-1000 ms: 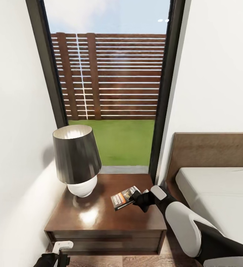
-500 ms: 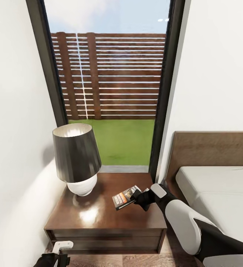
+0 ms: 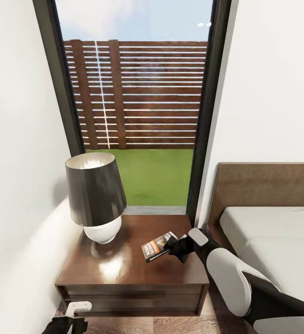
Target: In the bedroom, move the book from the bed onto either nightstand, and place the two sandals side by side next to the bed.
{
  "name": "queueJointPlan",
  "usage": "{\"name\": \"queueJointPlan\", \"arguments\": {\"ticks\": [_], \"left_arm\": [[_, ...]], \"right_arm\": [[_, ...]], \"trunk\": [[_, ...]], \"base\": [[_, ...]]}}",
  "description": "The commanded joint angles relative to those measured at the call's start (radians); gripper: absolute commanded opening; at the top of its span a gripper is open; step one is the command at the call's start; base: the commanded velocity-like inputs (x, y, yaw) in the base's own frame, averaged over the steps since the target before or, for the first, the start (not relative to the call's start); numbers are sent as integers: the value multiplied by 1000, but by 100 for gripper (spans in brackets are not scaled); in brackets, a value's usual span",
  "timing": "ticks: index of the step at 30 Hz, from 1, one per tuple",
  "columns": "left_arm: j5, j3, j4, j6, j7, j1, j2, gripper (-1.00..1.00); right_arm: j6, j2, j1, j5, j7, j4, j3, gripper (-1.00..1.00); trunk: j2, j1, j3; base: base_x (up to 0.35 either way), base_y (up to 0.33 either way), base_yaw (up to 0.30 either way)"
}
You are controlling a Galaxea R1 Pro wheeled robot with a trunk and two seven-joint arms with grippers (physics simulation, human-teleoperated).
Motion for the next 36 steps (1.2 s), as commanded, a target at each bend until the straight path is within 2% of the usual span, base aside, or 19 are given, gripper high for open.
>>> {"name": "queueJointPlan", "arguments": {"ticks": [1, 6, 11, 13, 20, 23, 32, 36], "left_arm": [[-7, 6, -3, 4, -5, -1, -1, 100], [-7, 6, -3, 4, -5, -1, -1, 100], [-7, 6, -3, 4, -5, -1, -2, 100], [-8, 6, -3, 4, -5, -1, -2, 100], [-8, 6, -3, 4, -5, -1, -2, 100], [-8, 6, -3, 4, -5, -1, -2, 100], [-8, 6, -3, 4, -5, -1, -3, 100], [-8, 6, -3, 4, -5, -1, -3, 100]], "right_arm": [[3, 0, -1, -12, -16, -2, 0, -100], [3, 0, -5, -37, -31, -2, -1, -100], [3, 0, -6, -62, -56, -2, 0, -100], [3, 0, -7, -66, -65, -2, 0, -100], [3, 0, -8, -72, -78, -2, -1, -100], [3, 0, -9, -73, -81, -2, -1, -100], [3, 0, -11, -74, -83, -2, 0, -100], [3, 0, -11, -74, -83, -2, 0, -100]], "trunk": [[0, 0, -1], [0, 0, -1], [-35, 19, -17], [-35, 19, -17], [-35, 19, -17], [-56, 30, -26], [-56, 30, -26], [-70, 38, -32]], "base": [[0, 0, 0], [0, 0, 0], [0, 0, 0], [0, 0, 0], [0, 0, 0], [0, 0, 0], [0, 0, 0], [0, 0, 0]]}}
